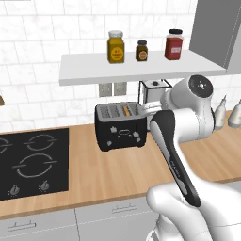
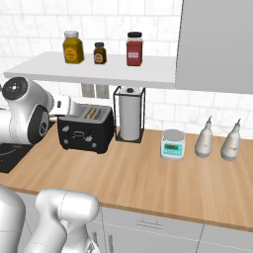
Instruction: Start the toaster. Once the lever pops up, take the bread to the plate on the dining counter.
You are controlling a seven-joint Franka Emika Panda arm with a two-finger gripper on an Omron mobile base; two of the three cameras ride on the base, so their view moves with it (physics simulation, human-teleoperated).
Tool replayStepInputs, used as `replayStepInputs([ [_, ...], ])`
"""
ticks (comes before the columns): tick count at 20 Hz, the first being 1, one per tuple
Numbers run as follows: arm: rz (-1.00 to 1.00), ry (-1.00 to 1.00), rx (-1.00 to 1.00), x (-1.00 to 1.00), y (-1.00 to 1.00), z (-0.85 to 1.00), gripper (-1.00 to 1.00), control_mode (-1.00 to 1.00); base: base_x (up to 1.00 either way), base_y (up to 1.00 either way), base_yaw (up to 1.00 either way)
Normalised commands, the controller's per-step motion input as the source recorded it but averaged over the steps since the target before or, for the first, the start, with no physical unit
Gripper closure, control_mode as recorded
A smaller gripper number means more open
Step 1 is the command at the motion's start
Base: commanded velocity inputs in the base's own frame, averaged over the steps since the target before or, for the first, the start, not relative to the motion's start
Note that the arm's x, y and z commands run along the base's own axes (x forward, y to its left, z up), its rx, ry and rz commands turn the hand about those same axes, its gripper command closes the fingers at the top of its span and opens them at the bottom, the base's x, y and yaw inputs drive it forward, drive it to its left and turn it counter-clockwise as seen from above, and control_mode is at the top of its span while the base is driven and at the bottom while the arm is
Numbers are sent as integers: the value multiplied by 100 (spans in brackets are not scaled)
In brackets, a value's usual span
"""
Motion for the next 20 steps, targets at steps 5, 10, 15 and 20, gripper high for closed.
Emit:
replayStepInputs([
  [5,0,0,0,0,0,0,-100,-100,0,0,0],
  [10,0,0,0,0,0,0,-100,-100,0,0,0],
  [15,0,0,0,0,0,0,-100,-100,0,0,0],
  [20,0,0,0,0,0,0,-100,-100,0,0,0],
])
